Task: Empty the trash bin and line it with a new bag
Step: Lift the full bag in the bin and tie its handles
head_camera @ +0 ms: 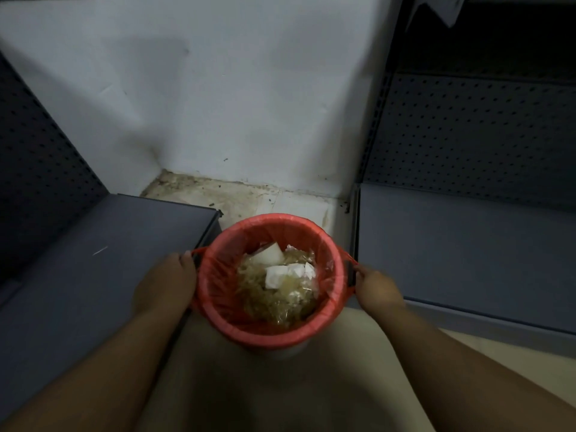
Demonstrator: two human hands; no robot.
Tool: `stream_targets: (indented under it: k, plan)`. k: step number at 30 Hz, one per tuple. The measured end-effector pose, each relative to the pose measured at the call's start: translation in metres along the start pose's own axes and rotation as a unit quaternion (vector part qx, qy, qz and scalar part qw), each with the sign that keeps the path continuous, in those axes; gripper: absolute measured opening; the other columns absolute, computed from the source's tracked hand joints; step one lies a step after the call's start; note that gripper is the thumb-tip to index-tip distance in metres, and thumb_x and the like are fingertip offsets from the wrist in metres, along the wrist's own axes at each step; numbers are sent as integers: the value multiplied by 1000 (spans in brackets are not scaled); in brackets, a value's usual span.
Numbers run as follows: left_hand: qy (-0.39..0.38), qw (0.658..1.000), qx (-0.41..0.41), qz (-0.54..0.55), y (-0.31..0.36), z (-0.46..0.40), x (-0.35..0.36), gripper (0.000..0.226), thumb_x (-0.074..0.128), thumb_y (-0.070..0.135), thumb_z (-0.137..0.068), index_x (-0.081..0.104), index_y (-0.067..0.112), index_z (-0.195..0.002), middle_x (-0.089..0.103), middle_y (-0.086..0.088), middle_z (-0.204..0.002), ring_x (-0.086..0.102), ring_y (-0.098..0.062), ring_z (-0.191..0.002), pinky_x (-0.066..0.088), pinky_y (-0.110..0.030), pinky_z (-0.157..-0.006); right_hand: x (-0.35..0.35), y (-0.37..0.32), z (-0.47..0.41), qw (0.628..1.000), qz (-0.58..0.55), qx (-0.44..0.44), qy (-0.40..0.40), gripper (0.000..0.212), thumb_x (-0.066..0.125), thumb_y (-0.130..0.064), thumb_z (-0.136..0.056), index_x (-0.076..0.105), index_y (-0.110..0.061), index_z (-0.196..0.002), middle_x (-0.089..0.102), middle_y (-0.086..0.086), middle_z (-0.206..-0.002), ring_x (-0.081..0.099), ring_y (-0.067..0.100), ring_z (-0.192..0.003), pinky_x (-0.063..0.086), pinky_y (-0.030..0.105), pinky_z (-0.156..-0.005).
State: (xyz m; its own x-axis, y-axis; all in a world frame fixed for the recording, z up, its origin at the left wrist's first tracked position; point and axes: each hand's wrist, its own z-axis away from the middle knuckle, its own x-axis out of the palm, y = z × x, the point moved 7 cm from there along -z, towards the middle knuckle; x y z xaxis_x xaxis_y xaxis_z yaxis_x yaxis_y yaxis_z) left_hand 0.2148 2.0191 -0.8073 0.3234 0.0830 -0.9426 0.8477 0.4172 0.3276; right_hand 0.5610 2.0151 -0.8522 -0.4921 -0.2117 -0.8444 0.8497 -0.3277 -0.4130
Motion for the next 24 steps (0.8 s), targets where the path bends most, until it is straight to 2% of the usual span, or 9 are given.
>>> stream_targets:
  k: [3,6,10,14,18,21,24]
  plan:
    - [1,1000,10,12,3,-1,1,47,27,34,-99,60,1,-108,61,-26,-114,58,-40,-102,44,-41,-85,8,2,-4,1000,22,5,-21,34,49,-6,-92,55,-6,-126,62,17,-125,58,34,-113,46,34,-93]
    - [9,1000,7,20,6,0,-1,38,36,30,-98,60,1,-106,62,-25,-110,58,-39,-99,41,-37,-76,10,2,-8,999,31,10,-31,27,46,-4,-93,59,0,-117,63,18,-120,59,33,-110,47,32,-90]
    - [29,999,5,39,10,6,-8,31,43,21,-96,63,-2,-103,64,-26,-106,59,-39,-96,41,-36,-74,-10,4,-6,995,-50,22,80,29,42,-11,-96,67,2,-101,69,22,-106,63,35,-98,44,30,-74]
    - [43,995,7,84,17,9,-12,31,46,20,-96,67,-3,-102,67,-27,-102,61,-40,-95,41,-34,-72,-34,2,9,966,-167,11,198,22,54,-13,-93,72,-1,-98,72,18,-98,66,33,-93,43,26,-73]
    - [27,992,-4,121,22,12,-14,37,46,23,-94,71,-3,-89,69,-24,-90,63,-36,-82,45,-34,-69,-47,-5,20,941,-244,-3,232,17,56,-8,-89,72,-5,-93,72,13,-93,66,27,-88,46,25,-76]
    - [9,980,-30,195,21,13,-16,38,51,24,-90,70,-6,-76,69,-28,-82,66,-39,-80,54,-40,-74,-55,-17,30,931,-282,-26,232,15,57,-7,-89,72,-7,-91,67,4,-85,64,22,-83,51,28,-78]
    - [-26,957,-84,278,11,10,-8,35,58,27,-83,69,-7,-81,68,-29,-86,67,-41,-81,57,-52,-79,-58,-27,37,928,-292,-44,225,14,58,-8,-89,72,-8,-88,65,1,-81,65,22,-79,53,30,-76]
